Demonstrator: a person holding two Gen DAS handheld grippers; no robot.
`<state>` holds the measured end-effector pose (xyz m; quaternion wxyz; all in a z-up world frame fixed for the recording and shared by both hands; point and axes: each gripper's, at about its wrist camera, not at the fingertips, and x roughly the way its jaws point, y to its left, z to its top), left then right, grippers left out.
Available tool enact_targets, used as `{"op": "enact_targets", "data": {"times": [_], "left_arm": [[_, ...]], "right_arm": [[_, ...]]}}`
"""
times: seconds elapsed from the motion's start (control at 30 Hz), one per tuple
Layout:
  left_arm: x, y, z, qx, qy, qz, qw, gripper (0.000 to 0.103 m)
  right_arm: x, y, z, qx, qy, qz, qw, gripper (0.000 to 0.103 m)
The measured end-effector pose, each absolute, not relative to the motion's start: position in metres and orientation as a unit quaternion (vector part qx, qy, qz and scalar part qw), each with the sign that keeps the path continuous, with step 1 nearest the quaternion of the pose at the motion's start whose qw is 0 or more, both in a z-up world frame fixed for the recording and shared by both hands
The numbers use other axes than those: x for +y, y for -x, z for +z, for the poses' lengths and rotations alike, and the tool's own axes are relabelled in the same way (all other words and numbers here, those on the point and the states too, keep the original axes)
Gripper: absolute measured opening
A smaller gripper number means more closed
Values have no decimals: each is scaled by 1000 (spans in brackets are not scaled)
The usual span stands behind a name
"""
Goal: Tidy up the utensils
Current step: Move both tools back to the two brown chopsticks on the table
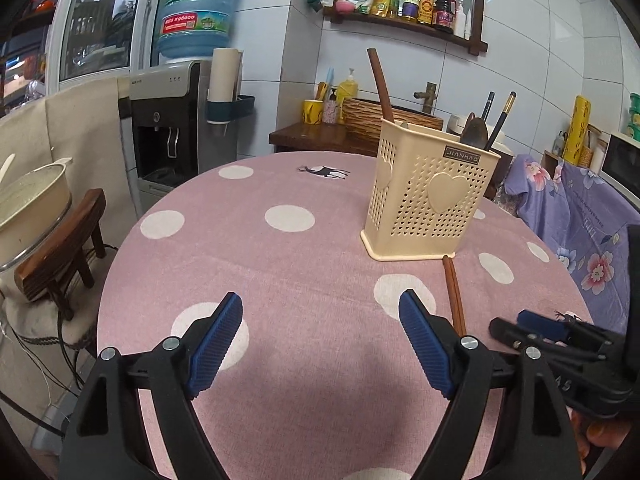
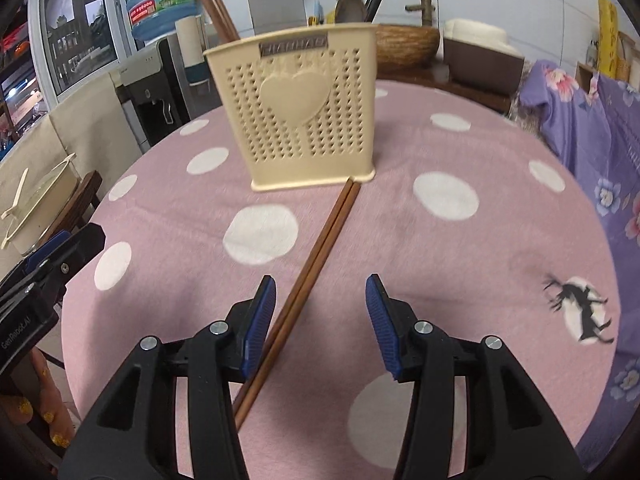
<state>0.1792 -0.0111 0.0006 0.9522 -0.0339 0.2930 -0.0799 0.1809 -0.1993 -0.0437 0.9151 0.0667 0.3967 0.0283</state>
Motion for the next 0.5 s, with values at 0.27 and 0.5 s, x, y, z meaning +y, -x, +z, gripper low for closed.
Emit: {"op": "enact_targets", "data": {"times": [0.27, 0.5], "left_arm": [[-8, -175, 1, 289, 38, -82, 953, 80], [-5, -177, -2, 295, 46, -83, 951, 80]], "right_arm": [[-171, -191, -66, 423, -31, 17, 905, 48], [-220, -183, -72, 415, -36, -83, 905, 50]]}}
